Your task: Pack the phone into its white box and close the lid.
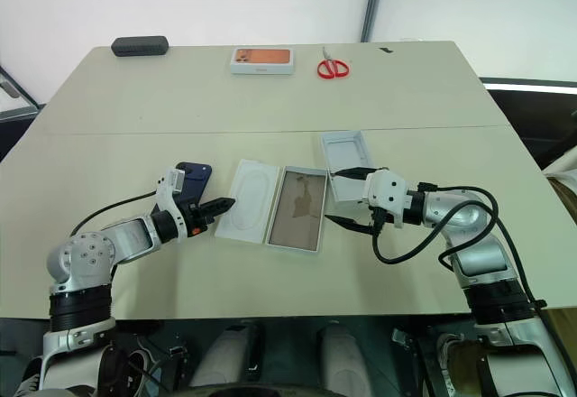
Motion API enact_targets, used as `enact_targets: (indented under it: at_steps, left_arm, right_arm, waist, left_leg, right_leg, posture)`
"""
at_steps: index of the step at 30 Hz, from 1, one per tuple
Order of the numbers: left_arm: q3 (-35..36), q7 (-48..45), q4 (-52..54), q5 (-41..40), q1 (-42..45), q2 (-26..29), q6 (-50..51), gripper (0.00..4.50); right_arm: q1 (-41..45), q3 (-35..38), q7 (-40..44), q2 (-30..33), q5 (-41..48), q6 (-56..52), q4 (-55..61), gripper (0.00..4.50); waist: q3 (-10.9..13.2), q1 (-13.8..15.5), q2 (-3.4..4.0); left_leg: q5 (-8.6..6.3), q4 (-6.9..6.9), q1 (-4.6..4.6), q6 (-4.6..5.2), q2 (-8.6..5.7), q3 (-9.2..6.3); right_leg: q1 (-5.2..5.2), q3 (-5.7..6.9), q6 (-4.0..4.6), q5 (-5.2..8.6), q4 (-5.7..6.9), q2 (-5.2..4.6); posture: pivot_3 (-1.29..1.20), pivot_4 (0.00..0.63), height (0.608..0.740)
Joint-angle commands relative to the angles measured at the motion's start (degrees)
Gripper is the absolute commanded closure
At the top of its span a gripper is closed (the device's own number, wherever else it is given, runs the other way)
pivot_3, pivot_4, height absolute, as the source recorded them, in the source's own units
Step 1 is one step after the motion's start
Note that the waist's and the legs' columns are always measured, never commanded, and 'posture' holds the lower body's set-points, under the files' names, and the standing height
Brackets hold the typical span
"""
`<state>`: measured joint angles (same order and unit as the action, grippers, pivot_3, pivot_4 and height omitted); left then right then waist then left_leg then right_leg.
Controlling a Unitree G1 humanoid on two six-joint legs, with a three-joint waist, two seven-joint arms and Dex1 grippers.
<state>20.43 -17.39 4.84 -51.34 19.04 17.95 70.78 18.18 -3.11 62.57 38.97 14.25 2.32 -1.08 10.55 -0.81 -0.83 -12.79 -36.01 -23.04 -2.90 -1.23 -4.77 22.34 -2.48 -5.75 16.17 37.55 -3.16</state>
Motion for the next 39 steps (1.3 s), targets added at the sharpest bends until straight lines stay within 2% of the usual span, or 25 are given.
enact_targets:
  at_steps: [1,5,10,18,22,25,28,32,33,39]
  left_arm:
    - [3.6,-0.4,-2.7,-2.1,1.2,1.4,0.9,4.48]
    - [5.8,-0.9,-4.3,-4.5,3.1,2.7,2.4,4.48]
    - [5.6,-1.2,-3.7,-4.9,4.1,3.7,2.2,4.48]
    - [5.3,-1.2,-2.4,-5.3,4.5,3.5,1.7,4.48]
    - [4.9,-1.1,-2.8,-4.7,4.6,3.7,1.3,4.48]
    - [5.1,-0.5,-2.8,-4.9,4.7,3.4,1.6,4.5]
    - [5.6,0.4,-2.5,-5.4,4.6,2.9,1.9,4.5]
    - [8.5,3.8,-3.1,-6.9,6.7,1.8,1.6,4.5]
    - [9.2,4.2,-2.9,-7.7,7.4,1.7,1.7,4.5]
    - [12.2,6.0,-4.6,-12.1,10.8,1.9,2.9,4.5]
  right_arm:
    - [0.2,0.4,0.4,-1.4,7.8,-8.8,8.5,0.0]
    - [0.0,-2.5,-1.1,-3.4,8.5,-14.8,12.1,0.0]
    - [0.0,-7.7,-1.0,-6.1,7.0,-19.0,10.5,0.0]
    - [1.9,-12.5,5.0,-5.4,3.7,-16.4,7.9,0.0]
    - [2.4,-15.7,6.4,-5.5,-2.1,-9.6,3.8,0.0]
    - [3.3,-15.5,5.5,-7.8,-1.9,-9.3,2.2,0.86]
    - [3.7,-16.3,5.0,-8.3,-4.3,-6.4,0.4,2.13]
    - [3.7,-16.1,4.8,-9.0,-4.8,-5.3,0.0,4.2]
    - [4.1,-16.3,4.8,-9.3,-5.2,-4.7,-0.3,4.44]
    - [9.0,-18.5,3.5,-12.6,-9.8,1.4,-6.6,4.44]
  waist:
    - [0.0,-0.2,0.0]
    - [0.0,-0.1,-0.02]
    - [0.0,0.1,-0.06]
    - [0.0,-0.2,-0.07]
    - [0.0,-0.1,-0.07]
    - [0.0,-0.1,-0.08]
    - [0.0,-0.1,-0.08]
    - [0.0,0.0,-0.09]
    - [0.1,0.0,-0.11]
    - [0.1,-0.3,-0.14]
  left_leg:
    - [0.0,0.01,0.0,0.0,0.03,-0.01]
    - [0.0,0.01,-0.06,0.0,0.06,-0.05]
    - [0.0,0.0,-0.15,-0.01,0.06,-0.06]
    - [0.0,-0.01,-0.21,-0.01,0.0,-0.04]
    - [0.0,0.0,-0.21,-0.02,0.0,-0.04]
    - [0.0,0.0,-0.21,-0.02,0.0,-0.04]
    - [0.01,-0.01,-0.21,-0.03,0.01,-0.05]
    - [0.01,-0.01,-0.22,-0.04,0.01,-0.06]
    - [0.01,-0.01,-0.22,-0.04,0.01,-0.06]
    - [0.03,-0.01,-0.21,-0.06,-0.01,-0.05]
  right_leg:
    - [0.02,0.0,0.0,0.0,0.0,0.02]
    - [0.08,0.0,0.0,0.0,0.0,0.16]
    - [0.16,0.0,0.01,0.0,0.0,0.13]
    - [0.23,0.02,0.0,0.0,-0.01,0.02]
    - [0.22,0.03,0.0,0.0,-0.01,0.05]
    - [0.23,0.03,0.0,0.0,-0.01,0.05]
    - [0.23,0.03,-0.01,0.0,-0.01,0.05]
    - [0.23,0.03,-0.01,0.0,-0.01,0.04]
    - [0.23,0.04,-0.01,0.0,-0.01,0.03]
    - [0.24,0.04,-0.01,-0.01,-0.01,0.07]
  posture:
    - [0.0,0.15,0.74]
    - [0.0,0.15,0.74]
    - [0.0,0.15,0.74]
    - [0.0,0.15,0.74]
    - [0.0,0.15,0.74]
    - [0.0,0.15,0.74]
    - [0.0,0.15,0.74]
    - [0.0,0.15,0.74]
    - [0.0,0.15,0.74]
    - [0.0,0.15,0.74]
